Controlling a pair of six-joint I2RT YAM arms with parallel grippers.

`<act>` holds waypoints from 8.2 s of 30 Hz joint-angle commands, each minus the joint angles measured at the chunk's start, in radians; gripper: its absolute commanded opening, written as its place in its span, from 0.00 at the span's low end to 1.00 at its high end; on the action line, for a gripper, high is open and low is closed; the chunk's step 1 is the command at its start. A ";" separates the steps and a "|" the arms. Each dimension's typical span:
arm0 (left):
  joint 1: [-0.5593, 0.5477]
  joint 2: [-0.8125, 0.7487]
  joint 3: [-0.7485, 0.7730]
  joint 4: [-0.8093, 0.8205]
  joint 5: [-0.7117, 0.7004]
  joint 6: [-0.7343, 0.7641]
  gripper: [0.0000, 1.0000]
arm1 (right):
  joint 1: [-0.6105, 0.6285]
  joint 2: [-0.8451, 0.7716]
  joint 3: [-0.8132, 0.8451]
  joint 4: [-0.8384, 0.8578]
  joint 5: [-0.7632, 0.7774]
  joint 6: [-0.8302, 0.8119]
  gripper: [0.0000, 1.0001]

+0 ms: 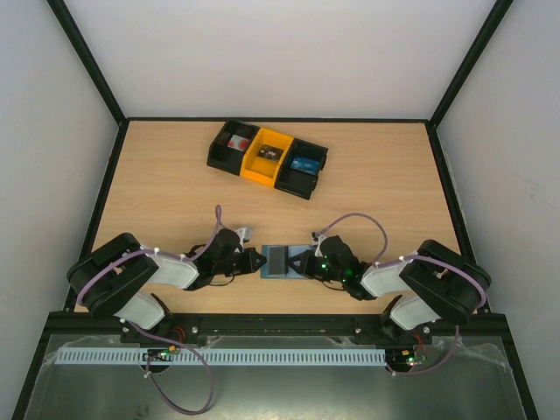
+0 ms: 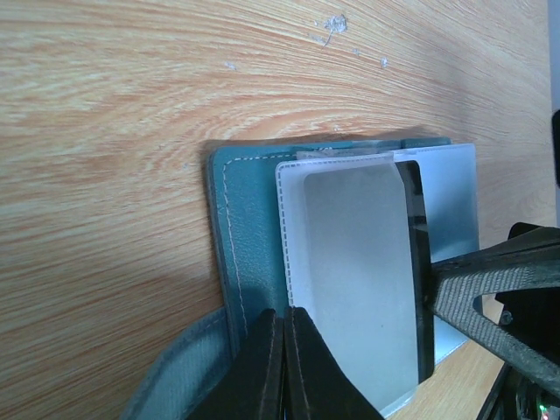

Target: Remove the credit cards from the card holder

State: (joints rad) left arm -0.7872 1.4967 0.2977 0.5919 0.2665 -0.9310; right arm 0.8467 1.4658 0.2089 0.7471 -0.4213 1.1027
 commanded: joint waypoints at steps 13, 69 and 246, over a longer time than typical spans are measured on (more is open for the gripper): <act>-0.007 0.030 -0.045 -0.138 -0.063 -0.003 0.03 | 0.004 -0.079 -0.020 -0.052 0.071 0.004 0.02; -0.012 -0.112 0.251 -0.418 -0.159 0.178 0.39 | 0.003 -0.439 0.103 -0.594 0.286 0.074 0.02; 0.108 -0.931 0.250 -0.840 -0.185 0.610 1.00 | -0.377 0.850 1.528 -0.571 0.192 -0.278 0.02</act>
State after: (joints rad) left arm -0.6838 0.5697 0.5556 -0.2417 0.0753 -0.3325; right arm 0.4713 2.2864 1.6791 0.1780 -0.2596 0.8272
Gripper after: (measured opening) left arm 0.997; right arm 0.022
